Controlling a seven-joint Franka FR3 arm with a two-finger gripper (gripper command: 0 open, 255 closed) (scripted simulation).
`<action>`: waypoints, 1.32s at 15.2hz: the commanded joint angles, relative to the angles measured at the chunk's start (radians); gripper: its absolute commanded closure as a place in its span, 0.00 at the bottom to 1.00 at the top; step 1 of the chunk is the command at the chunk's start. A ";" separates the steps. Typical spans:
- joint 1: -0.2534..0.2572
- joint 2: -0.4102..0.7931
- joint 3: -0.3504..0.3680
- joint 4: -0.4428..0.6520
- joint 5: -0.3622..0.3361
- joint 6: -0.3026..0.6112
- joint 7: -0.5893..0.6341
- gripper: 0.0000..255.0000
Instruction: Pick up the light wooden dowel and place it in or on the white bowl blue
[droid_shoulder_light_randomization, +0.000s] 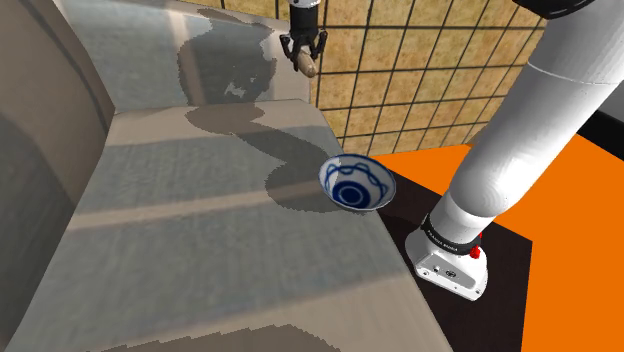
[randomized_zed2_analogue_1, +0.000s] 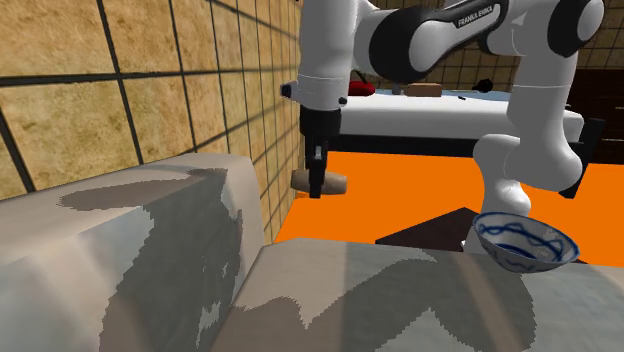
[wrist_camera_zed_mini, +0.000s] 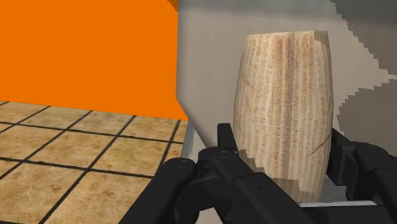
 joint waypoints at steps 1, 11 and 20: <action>0.009 -0.067 0.009 -0.082 0.002 0.013 0.019 1.00; 0.070 -0.414 0.072 -0.446 0.044 0.023 0.122 1.00; 0.158 -0.716 0.153 -0.677 0.130 -0.056 0.229 1.00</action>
